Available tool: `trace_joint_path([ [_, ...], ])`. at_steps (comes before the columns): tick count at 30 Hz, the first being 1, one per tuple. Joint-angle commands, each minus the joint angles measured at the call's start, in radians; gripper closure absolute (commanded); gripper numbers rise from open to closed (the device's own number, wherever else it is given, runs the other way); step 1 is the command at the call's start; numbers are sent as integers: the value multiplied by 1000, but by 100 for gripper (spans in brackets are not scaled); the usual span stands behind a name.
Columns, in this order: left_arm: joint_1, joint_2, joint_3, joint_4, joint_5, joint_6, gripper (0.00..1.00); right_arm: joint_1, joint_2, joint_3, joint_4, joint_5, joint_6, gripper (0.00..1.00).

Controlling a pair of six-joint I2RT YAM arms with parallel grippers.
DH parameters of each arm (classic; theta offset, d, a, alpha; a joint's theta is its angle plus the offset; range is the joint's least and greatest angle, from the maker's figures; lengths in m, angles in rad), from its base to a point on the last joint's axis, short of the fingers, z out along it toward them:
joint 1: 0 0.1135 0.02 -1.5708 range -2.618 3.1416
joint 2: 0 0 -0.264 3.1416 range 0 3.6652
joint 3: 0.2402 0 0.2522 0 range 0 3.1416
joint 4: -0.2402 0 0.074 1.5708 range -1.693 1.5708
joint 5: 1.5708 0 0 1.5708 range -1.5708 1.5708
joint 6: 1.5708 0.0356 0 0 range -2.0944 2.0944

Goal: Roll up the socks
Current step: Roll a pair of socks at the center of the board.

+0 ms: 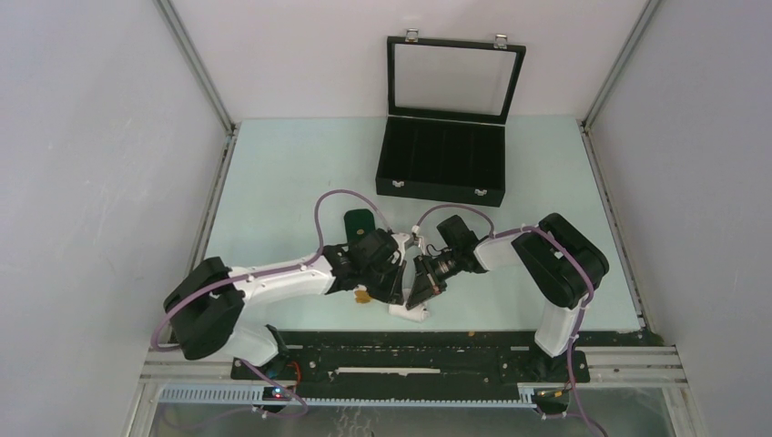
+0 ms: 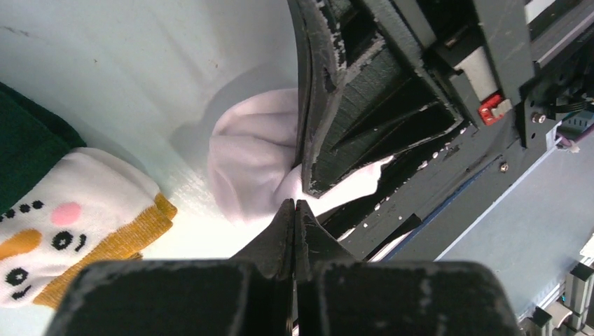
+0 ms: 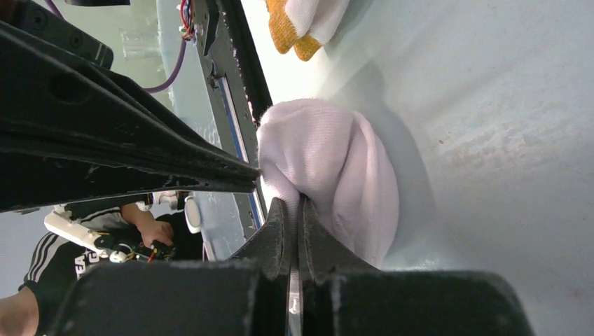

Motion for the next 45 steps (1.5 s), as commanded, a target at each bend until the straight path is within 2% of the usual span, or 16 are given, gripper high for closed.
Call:
trace_joint_path([
  [1,-9,31,3,30,-12,18,100,-9,58,-15,-26,224,-52,100],
  [6,-16,89,-28,67,-14,12,100,-8,59,-15,-16,219,-39,99],
  [11,-23,124,-31,73,-22,13,100,-4,18,-15,3,229,-20,87],
  [22,-26,145,-37,61,-47,17,100,-27,-195,-15,55,263,16,56],
  [28,-26,141,-35,61,-49,17,100,-49,-342,-25,19,310,-15,52],
  [37,-27,135,-36,61,-49,17,100,-43,-766,-158,34,488,-68,52],
  [43,-27,129,-37,59,-47,19,100,-57,-987,-212,74,370,1,51],
  [45,-27,127,-37,60,-45,19,100,-56,-1051,-229,102,390,47,46],
])
